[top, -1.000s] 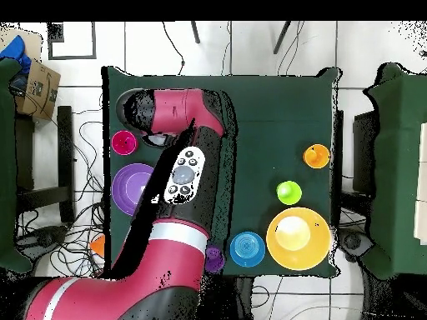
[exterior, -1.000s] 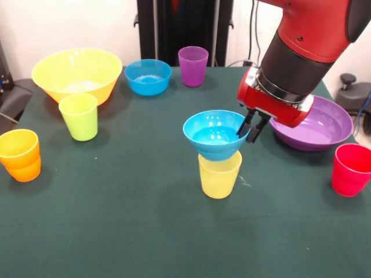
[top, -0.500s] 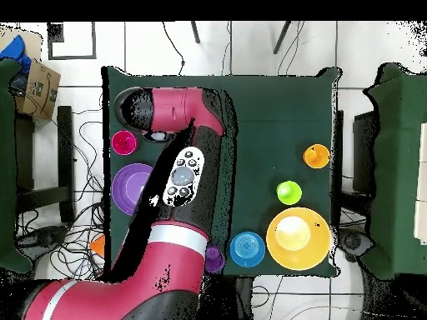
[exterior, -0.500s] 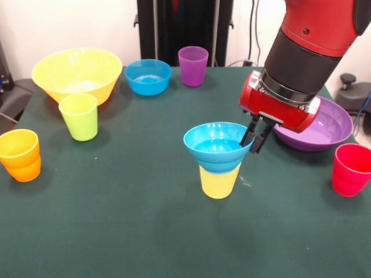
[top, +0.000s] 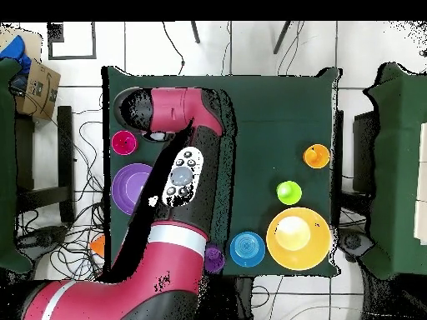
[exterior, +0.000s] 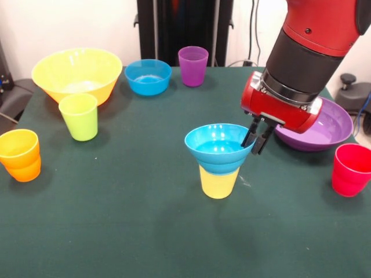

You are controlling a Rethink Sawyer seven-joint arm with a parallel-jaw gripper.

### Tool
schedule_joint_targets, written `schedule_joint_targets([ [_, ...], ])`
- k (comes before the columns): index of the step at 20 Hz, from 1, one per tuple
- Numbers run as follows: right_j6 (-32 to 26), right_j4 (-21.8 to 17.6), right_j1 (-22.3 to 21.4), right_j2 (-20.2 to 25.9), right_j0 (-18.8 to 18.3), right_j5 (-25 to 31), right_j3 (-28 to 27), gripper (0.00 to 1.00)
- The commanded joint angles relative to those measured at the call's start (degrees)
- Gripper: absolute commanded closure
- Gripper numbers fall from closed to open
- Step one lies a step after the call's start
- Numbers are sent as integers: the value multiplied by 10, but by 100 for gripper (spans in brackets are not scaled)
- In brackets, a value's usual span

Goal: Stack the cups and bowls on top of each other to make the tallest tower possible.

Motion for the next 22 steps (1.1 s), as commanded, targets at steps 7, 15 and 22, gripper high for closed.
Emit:
schedule_joint_targets([
  [7,93,13,5,42,6,-5,54,100],
  [15,93,16,8,45,5,-9,65,100],
  [22,86,18,12,50,0,-13,66,100],
])
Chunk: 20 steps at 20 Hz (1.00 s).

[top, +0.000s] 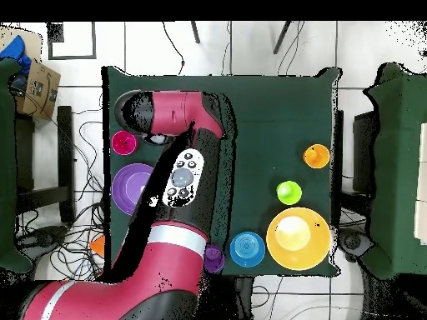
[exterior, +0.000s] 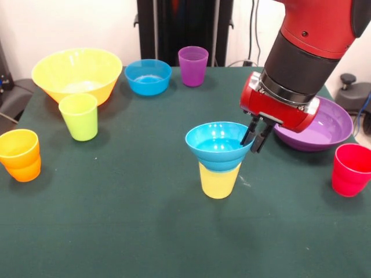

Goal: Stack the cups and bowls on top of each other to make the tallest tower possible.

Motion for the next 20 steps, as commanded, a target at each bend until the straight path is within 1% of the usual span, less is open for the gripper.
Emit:
schedule_joint_targets([
  [1,85,13,13,51,-2,-14,52,100],
  [6,85,15,15,53,-1,-23,59,100],
  [11,69,17,9,61,-5,-21,70,100],
  [20,81,15,16,54,4,-43,78,100],
])
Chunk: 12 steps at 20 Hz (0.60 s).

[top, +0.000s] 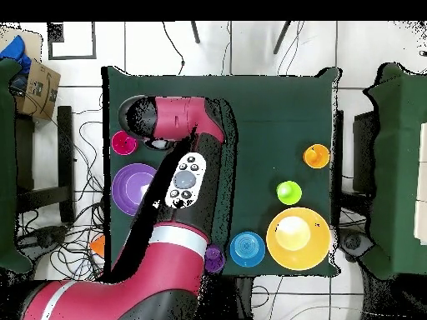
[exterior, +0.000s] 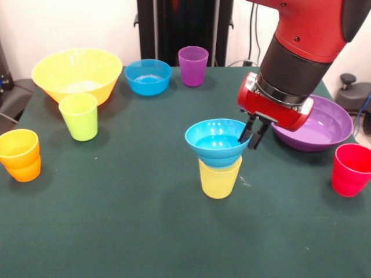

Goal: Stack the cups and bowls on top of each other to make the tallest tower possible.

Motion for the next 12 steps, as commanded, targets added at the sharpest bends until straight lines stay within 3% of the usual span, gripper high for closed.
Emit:
schedule_joint_targets([
  [1,82,5,17,54,4,-45,57,100],
  [12,80,3,17,54,8,-69,62,100],
])
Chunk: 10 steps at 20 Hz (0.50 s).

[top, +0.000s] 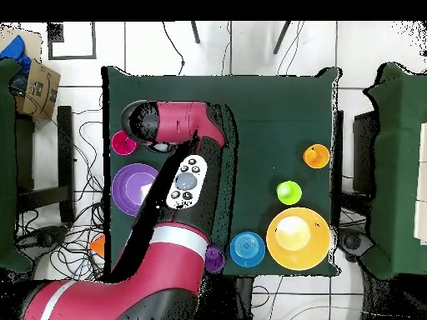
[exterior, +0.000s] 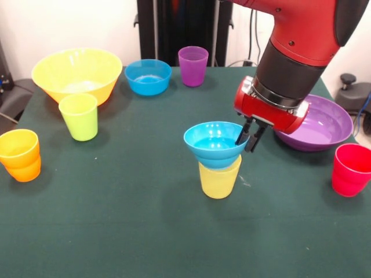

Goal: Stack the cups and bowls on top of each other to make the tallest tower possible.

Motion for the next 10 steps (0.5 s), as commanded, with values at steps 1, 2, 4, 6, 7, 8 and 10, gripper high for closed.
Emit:
schedule_joint_targets([
  [1,80,2,16,53,8,-41,46,100],
  [2,81,2,17,52,9,-42,45,100],
  [4,85,2,18,49,11,-43,43,100],
  [6,86,3,19,45,12,-32,36,100],
  [7,88,4,20,45,13,-29,34,100],
  [8,88,5,20,45,13,-26,33,100],
  [10,89,6,22,45,13,-22,30,100],
])
